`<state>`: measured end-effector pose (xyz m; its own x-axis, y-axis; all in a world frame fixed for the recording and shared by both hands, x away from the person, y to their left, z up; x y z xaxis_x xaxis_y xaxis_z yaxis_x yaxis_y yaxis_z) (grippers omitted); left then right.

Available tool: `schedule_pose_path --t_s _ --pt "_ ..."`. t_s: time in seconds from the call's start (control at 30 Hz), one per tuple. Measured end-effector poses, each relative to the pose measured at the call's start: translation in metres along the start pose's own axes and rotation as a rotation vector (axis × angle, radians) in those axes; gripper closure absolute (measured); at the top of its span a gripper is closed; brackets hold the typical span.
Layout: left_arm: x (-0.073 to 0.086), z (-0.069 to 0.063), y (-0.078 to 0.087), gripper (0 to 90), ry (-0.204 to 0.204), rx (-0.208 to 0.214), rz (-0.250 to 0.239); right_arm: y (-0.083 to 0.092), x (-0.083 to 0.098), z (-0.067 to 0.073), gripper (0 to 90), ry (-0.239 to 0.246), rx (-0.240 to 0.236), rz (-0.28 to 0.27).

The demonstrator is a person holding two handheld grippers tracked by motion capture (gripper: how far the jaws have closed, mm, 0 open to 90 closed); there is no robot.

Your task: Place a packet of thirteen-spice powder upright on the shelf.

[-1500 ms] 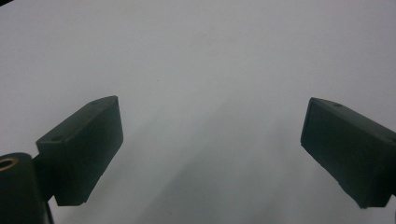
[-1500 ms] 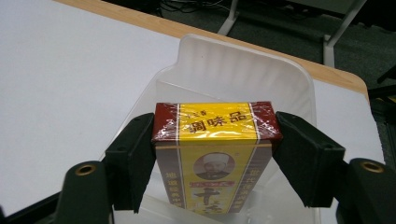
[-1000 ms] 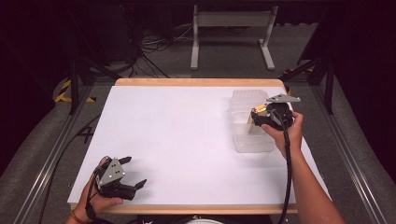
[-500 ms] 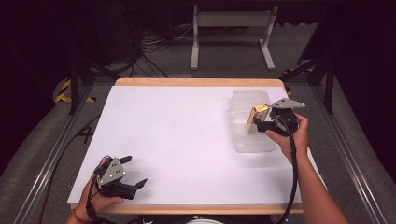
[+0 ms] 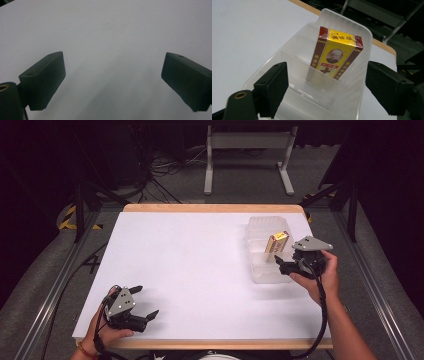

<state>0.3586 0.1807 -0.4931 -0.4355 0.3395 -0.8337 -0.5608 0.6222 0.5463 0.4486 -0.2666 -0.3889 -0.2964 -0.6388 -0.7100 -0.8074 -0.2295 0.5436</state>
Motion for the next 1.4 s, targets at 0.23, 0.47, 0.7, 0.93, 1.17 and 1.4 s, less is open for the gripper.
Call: schedule_pose_path --t_s 0.23,0.47,0.7,0.93,1.17,1.4 --pt "-0.002 0.0 -0.001 6.0 -0.003 0.004 -0.005 0.013 0.006 0.008 17.6 0.068 0.022 0.0" --pt "-0.003 0.0 -0.003 6.0 -0.008 0.009 -0.001 0.027 0.017 0.014 16.2 0.124 0.046 -0.01" --pt "-0.003 0.0 -0.003 6.0 -0.001 0.007 -0.004 0.031 0.034 0.025 14.7 0.151 0.02 -0.005" --pt "-0.004 0.0 -0.003 6.0 -0.002 0.004 -0.01 0.034 0.056 0.035 13.0 0.167 -0.011 -0.005" --pt "-0.004 0.001 -0.002 6.0 -0.001 0.002 -0.011 0.034 0.079 0.04 11.7 0.163 -0.043 0.006" --pt "-0.004 0.001 -0.003 6.0 -0.001 0.001 -0.005 0.034 0.102 0.045 11.3 0.154 -0.042 0.027"
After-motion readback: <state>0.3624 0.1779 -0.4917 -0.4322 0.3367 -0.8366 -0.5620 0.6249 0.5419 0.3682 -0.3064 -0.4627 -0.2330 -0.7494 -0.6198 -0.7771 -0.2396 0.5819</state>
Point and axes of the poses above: each handheld gripper's, and its own axes: y roughly backward along the jaws, x roughly out of its underside, z roughly to its left, the point moved 8 cm from there along -y, roughly forward along the jaws, and after that the axes turned 14 degrees about y, right-handed, at the moved point
